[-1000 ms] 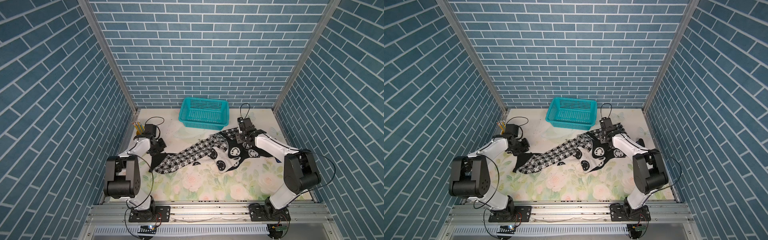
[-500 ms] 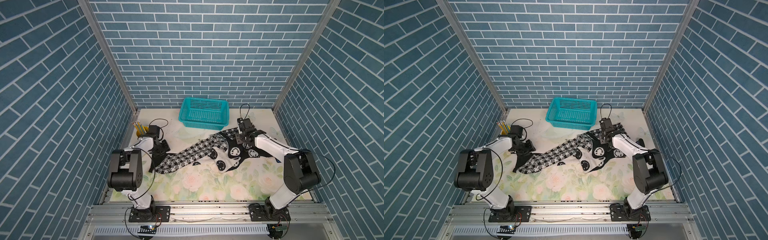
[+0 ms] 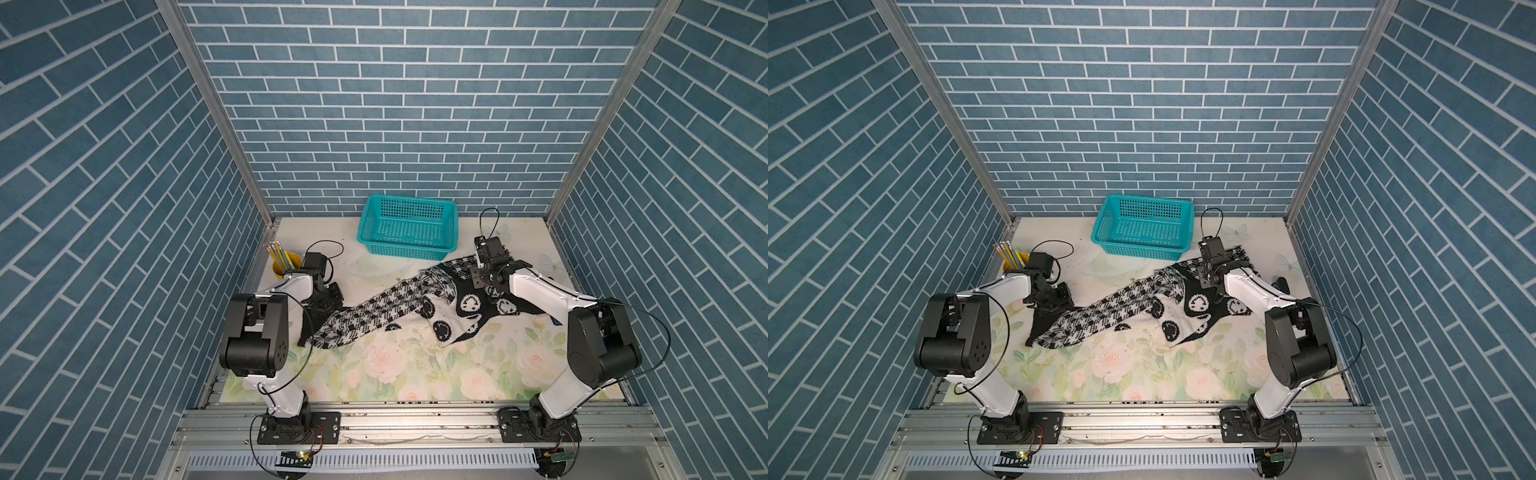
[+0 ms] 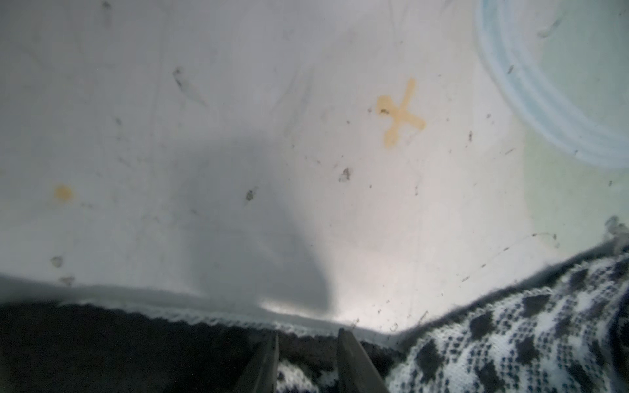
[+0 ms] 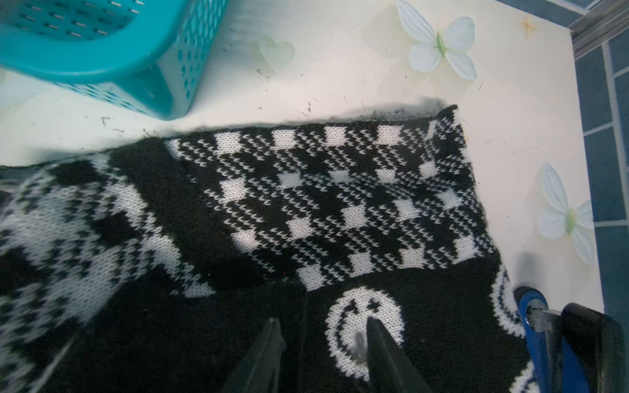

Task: Roll up the scarf and place it into the basket
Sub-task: Flatten out the scarf at the center of the board.

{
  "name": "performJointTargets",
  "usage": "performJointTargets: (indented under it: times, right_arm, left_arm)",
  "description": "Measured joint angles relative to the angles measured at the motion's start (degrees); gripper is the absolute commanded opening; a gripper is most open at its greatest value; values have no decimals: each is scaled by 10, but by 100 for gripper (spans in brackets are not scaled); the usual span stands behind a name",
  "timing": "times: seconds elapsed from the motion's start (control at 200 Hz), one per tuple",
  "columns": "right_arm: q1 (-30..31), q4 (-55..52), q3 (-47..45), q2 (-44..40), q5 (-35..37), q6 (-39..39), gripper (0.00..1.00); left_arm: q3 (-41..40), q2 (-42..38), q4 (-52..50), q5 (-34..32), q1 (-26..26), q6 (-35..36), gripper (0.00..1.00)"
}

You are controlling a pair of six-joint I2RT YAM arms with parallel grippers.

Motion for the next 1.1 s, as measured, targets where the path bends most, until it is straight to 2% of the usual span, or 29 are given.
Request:
performJointTargets:
  times: [0.02, 0.045, 0.325, 0.4, 0.44, 0.5, 0.585, 0.735, 0.825, 0.975, 1.1]
  right_arm:
    - [0, 0, 0, 0, 0, 0, 45]
    - [0, 0, 0, 0, 0, 0, 45]
    - [0, 0, 0, 0, 0, 0, 45]
    - [0, 1, 0, 0, -1, 0, 45]
    - [0, 1, 0, 0, -2, 0, 45]
    - [0, 2, 0, 0, -3, 0, 45]
    - [0, 2, 0, 0, -5, 0, 45]
    - [0, 3, 0, 0, -5, 0, 45]
    - [0, 3, 0, 0, -5, 0, 45]
    - [0, 3, 0, 0, -5, 0, 45]
    - [0, 3, 0, 0, -5, 0, 45]
  left_arm:
    - [0, 0, -1, -2, 0, -2, 21]
    - [0, 0, -3, -6, 0, 0, 19]
    - [-9, -37, -47, -95, -2, 0, 21]
    - [-15, -54, -57, -108, -2, -2, 32]
    - [-18, -65, -58, -108, -2, -3, 47]
    - [-22, -82, -58, -107, -2, -5, 61]
    - [-22, -103, -55, -106, -2, -3, 63]
    - [-16, -85, -50, -93, -2, 0, 60]
    - [-16, -63, -46, -81, -2, -1, 54]
    - [-16, -47, -40, -76, -2, 2, 42]
    - [-16, -40, -37, -77, -2, 3, 23]
